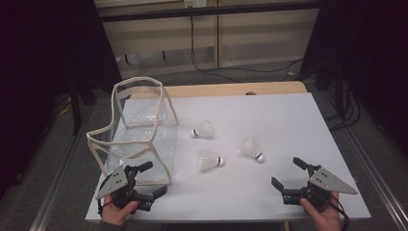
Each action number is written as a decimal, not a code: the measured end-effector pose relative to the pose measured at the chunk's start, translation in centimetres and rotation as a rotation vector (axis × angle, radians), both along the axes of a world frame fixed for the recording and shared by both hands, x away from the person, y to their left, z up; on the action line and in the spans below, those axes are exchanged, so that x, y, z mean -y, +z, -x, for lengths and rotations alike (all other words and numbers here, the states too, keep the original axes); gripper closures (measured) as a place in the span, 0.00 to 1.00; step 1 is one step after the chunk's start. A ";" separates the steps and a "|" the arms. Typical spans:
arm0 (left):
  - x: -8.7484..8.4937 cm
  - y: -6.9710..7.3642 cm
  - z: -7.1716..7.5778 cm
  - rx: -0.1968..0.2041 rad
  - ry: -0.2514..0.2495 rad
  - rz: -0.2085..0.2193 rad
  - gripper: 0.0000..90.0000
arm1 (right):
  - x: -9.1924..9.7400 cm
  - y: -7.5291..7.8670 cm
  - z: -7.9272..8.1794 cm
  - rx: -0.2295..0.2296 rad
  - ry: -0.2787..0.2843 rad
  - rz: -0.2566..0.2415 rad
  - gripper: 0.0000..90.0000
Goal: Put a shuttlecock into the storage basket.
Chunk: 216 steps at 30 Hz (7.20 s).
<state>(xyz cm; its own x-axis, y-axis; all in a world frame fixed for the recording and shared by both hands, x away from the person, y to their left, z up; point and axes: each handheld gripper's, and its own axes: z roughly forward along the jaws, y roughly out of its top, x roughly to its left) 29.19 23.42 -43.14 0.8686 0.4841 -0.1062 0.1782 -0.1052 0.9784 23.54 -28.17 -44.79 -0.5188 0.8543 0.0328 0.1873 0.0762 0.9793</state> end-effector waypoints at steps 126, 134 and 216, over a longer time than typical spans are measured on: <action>14.0 0.0 -0.3 -0.258 0.078 -0.324 0.04 | -0.2 0.1 -0.3 0.015 0.005 0.005 0.01; 14.8 0.1 -0.9 -0.278 0.139 -0.337 0.04 | -0.2 0.1 -0.3 0.017 0.005 0.003 0.01; 17.8 -2.0 -5.6 -0.316 0.124 -0.406 0.48 | -0.1 0.3 -0.3 0.035 0.007 0.003 0.01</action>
<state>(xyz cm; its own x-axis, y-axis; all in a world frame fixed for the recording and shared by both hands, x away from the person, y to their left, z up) 34.81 5.59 -45.15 0.7579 0.6379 -0.1363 0.4932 -0.4237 0.7598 23.82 -28.02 -44.47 -0.5252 0.8509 0.0115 0.1523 0.0807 0.9850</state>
